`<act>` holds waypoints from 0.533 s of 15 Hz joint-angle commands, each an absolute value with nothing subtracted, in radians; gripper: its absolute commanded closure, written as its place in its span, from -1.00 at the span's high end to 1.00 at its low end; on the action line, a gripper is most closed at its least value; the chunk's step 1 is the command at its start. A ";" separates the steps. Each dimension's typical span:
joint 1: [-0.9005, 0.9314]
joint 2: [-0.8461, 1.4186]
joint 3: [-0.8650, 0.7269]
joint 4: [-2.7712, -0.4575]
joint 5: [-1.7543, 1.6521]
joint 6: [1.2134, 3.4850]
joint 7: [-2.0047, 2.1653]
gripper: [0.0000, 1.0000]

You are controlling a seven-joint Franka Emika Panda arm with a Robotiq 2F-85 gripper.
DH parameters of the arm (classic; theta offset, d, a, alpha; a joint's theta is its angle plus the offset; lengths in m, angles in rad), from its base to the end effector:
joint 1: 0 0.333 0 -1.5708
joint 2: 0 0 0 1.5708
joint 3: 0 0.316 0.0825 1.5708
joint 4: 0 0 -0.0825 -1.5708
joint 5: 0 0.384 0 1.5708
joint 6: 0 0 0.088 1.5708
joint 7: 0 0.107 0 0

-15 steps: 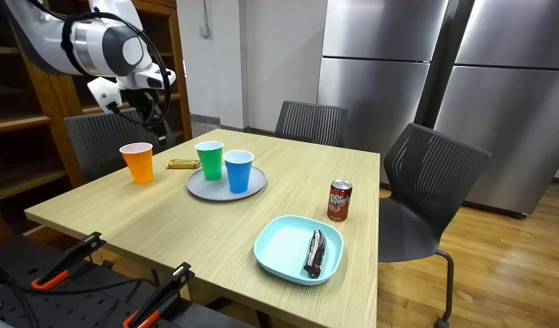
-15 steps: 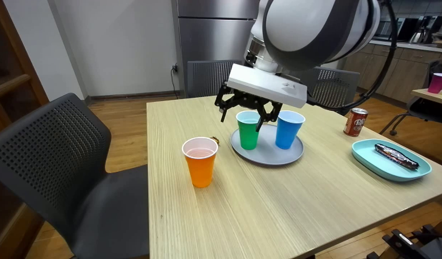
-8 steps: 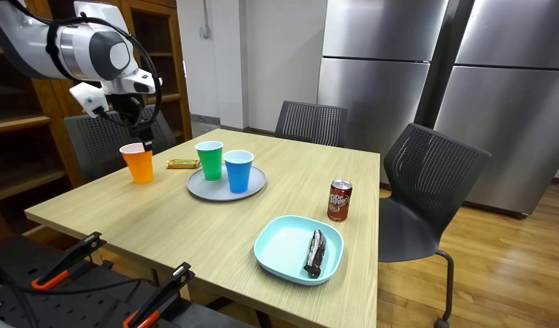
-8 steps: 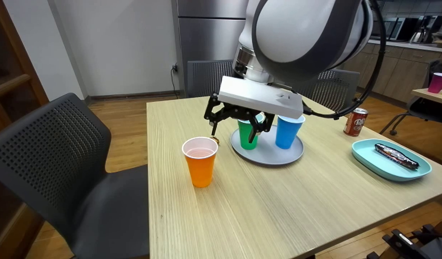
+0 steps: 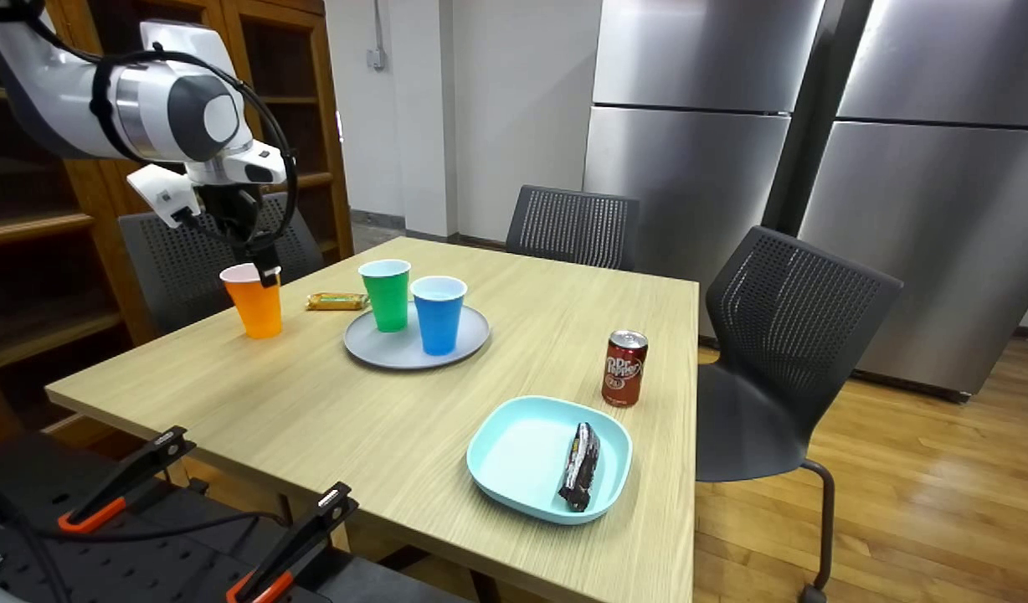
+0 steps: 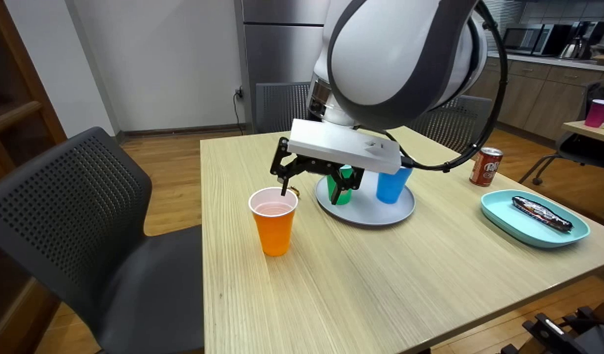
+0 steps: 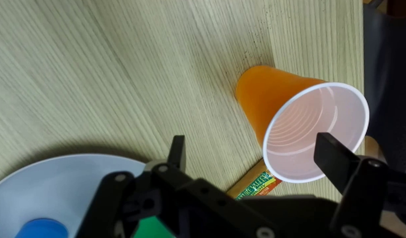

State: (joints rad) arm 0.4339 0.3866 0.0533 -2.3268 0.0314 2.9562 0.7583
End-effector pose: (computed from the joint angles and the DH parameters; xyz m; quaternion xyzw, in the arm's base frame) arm 0.4790 0.2521 0.1970 -0.9808 0.1521 -0.0900 0.0825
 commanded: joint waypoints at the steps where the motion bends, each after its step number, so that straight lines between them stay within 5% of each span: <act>1: 0.415 0.432 0.073 -2.264 0.062 2.934 0.714 1.00; 8: 0.414 0.502 0.065 -2.207 0.075 2.925 0.694 1.00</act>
State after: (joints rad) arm 0.4284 0.4753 0.0534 -2.2477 0.0474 2.9561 0.7383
